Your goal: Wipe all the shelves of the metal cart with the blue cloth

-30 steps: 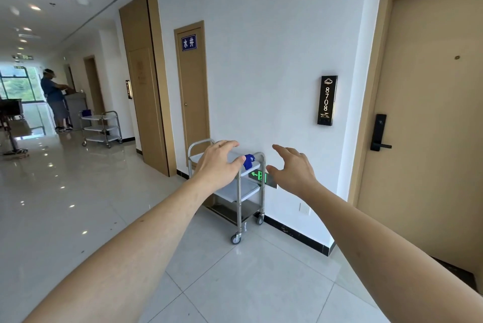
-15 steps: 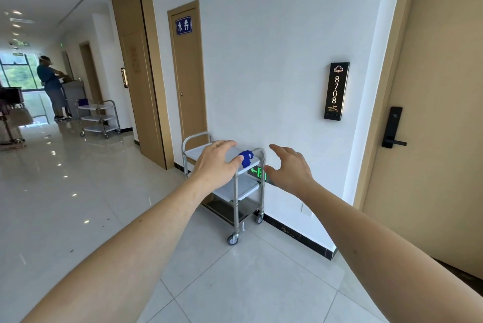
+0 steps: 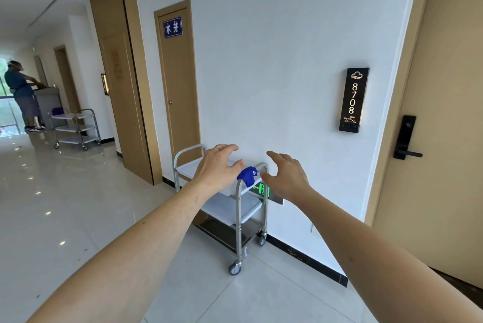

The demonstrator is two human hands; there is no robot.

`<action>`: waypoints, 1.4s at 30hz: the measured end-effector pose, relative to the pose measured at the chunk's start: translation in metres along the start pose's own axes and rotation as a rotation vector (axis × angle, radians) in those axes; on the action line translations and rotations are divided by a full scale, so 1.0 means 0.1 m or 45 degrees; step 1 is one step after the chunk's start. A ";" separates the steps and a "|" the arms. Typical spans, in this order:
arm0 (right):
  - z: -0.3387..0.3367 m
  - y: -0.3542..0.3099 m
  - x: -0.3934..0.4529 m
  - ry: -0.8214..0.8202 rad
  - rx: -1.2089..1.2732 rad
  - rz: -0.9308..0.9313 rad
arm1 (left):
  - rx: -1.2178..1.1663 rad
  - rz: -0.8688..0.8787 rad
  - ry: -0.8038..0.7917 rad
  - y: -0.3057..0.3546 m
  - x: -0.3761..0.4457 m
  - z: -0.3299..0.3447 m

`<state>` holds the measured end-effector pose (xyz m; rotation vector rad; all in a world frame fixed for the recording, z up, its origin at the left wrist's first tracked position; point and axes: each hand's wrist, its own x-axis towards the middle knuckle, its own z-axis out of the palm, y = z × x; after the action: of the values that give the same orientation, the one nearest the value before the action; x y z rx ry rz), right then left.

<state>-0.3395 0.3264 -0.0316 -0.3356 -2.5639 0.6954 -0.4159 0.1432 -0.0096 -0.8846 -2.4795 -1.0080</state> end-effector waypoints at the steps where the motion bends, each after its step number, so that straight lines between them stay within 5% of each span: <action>1: 0.08 -0.03 0.12 0.000 -0.006 0.007 | 0.001 0.003 -0.009 -0.11 0.12 0.00; 14: 0.77 0.21 1.34 -0.021 -0.073 0.063 | -0.024 0.013 -0.097 -1.02 1.21 0.57; 42: 1.30 1.74 4.24 -0.143 -0.029 -0.019 | 0.034 -0.098 -0.054 -1.58 3.90 2.27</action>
<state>-0.7508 0.5649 -0.0674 -0.2924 -2.6793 0.6988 -0.8277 0.3818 -0.0557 -0.8162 -2.5738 -0.9885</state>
